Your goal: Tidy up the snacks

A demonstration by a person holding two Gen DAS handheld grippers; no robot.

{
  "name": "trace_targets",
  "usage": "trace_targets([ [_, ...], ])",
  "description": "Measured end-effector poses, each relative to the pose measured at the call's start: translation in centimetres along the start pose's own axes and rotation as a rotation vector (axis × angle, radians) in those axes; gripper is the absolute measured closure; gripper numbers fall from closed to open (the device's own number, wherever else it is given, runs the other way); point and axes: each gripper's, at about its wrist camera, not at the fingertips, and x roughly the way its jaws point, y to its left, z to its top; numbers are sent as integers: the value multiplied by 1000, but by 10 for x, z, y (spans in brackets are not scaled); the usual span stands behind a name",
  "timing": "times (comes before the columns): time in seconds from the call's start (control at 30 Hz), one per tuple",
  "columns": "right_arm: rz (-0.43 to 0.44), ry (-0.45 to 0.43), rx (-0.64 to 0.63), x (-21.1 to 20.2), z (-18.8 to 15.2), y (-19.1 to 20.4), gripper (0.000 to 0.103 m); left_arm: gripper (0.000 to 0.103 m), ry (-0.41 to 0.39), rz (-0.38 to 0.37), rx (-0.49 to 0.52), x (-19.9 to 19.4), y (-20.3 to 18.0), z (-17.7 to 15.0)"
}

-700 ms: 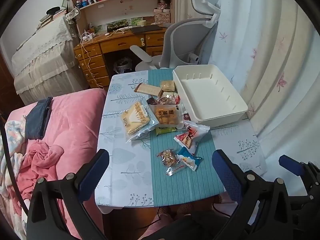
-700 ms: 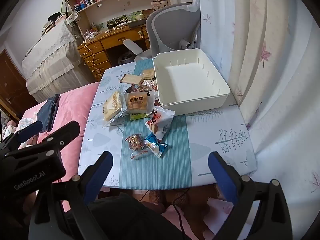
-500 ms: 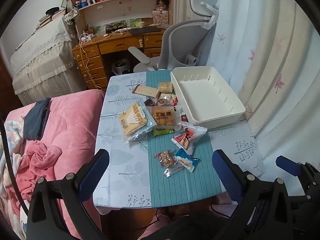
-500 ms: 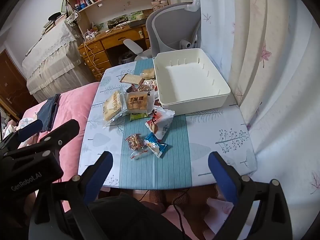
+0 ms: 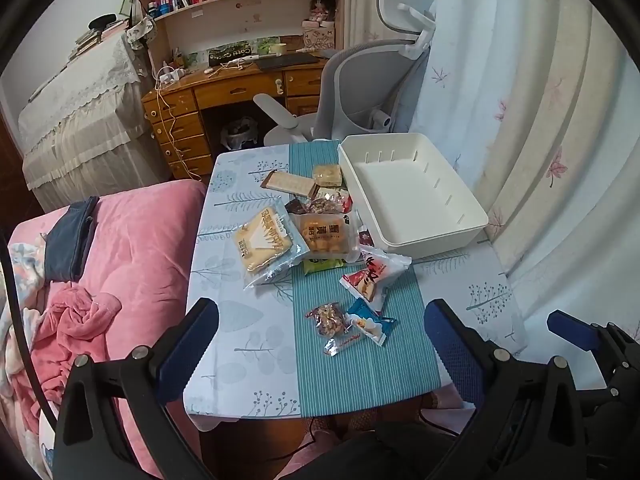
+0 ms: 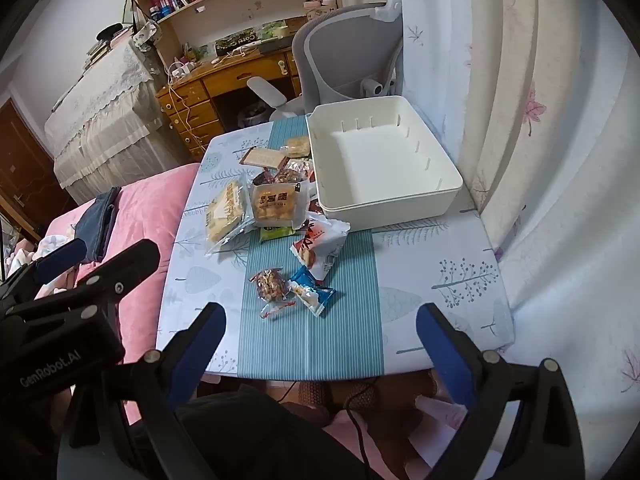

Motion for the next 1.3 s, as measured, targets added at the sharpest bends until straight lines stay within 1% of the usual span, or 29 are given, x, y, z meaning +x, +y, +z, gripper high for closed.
trace_targets([
  [0.27, 1, 2, 0, 2, 2, 0, 6, 1, 3, -2, -1, 0, 4, -1],
  [0.4, 4, 5, -1, 3, 2, 0, 6, 1, 8, -19, -9, 3, 4, 0],
  [0.73, 22, 14, -16, 8, 1, 3, 6, 1, 26, 7, -22, 1, 7, 0],
  [0.9, 39, 33, -18, 11, 2, -5, 6, 1, 39, 24, -26, -3, 3, 0],
  [1.0, 58, 63, -12, 16, 0, -10, 6, 1, 45, 25, -25, -5, 1, -1],
  [1.17, 87, 93, -23, 21, 2, -20, 6, 1, 78, 37, -60, -5, -5, -2],
  [1.3, 121, 126, -20, 29, 2, -28, 6, 1, 141, 81, -106, 5, -6, -7],
])
